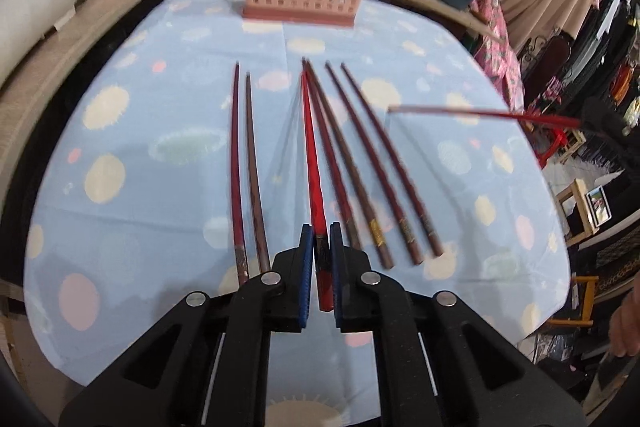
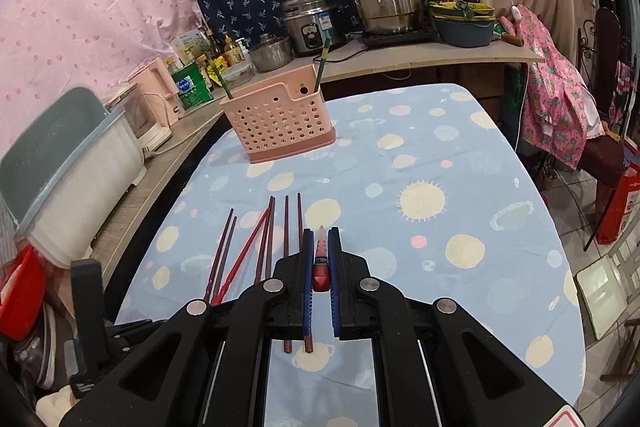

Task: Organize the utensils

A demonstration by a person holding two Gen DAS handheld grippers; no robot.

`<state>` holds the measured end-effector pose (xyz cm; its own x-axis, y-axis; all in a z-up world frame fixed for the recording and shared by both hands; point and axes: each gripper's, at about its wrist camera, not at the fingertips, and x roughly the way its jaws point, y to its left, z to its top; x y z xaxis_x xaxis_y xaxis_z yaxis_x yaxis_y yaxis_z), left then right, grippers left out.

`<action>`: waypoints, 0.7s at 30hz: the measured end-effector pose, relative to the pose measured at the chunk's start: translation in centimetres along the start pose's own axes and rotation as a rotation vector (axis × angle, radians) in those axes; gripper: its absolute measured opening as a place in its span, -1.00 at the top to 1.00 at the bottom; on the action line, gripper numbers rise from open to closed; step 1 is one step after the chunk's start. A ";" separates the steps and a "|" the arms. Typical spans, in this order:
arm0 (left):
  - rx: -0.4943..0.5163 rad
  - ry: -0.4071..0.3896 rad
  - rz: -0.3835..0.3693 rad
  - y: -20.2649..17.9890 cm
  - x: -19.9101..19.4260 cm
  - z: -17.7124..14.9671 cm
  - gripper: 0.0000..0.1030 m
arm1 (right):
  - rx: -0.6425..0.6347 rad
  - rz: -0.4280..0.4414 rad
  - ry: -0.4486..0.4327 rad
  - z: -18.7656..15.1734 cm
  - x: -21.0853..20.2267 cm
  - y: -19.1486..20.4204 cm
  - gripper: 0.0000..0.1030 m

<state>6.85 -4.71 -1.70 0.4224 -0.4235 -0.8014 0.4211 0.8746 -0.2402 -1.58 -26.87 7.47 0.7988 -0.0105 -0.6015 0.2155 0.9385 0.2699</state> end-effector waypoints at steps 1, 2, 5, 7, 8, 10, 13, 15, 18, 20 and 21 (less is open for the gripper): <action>-0.004 -0.025 0.000 0.0 -1.0 0.7 0.85 | -0.003 -0.001 -0.015 0.6 -0.2 0.1 0.87; -0.009 -0.046 -0.003 -0.1 -1.9 1.4 0.85 | -0.007 -0.001 -0.029 1.2 -0.5 0.1 0.87; -0.025 -0.126 0.001 0.1 -4.9 4.4 1.00 | -0.017 0.006 -0.080 3.6 -1.2 0.4 0.87; -0.033 -0.169 0.005 0.3 -6.5 6.5 1.00 | -0.029 0.007 -0.116 5.1 -1.6 0.7 0.87; -0.033 -0.200 -0.001 0.4 -7.4 7.8 1.00 | -0.037 0.005 -0.133 5.9 -1.7 0.9 0.87; -0.028 -0.243 0.006 0.3 -8.7 9.9 1.00 | -0.054 0.001 -0.161 7.4 -1.7 1.4 0.87; -0.006 -0.300 0.033 0.2 -10.1 12.5 1.00 | -0.063 -0.013 -0.182 9.0 -1.2 1.7 0.87; 0.006 -0.309 0.052 0.3 -10.5 13.0 1.00 | -0.054 -0.003 -0.182 9.2 -1.2 1.7 0.87; 0.030 -0.260 0.040 0.5 -9.4 11.8 0.99 | -0.059 -0.004 -0.172 8.3 -1.5 1.8 0.87; 0.053 -0.196 0.032 0.3 -7.6 9.8 0.89 | -0.045 0.009 -0.154 7.5 -1.5 1.6 0.87; 0.060 -0.167 0.027 0.1 -6.6 8.8 0.84 | -0.036 0.014 -0.144 7.0 -1.6 1.5 0.87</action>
<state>11.19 -3.88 8.42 0.5594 -0.4378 -0.7038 0.4532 0.8725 -0.1826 1.42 -27.86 14.04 0.8742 -0.0444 -0.4835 0.1856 0.9508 0.2482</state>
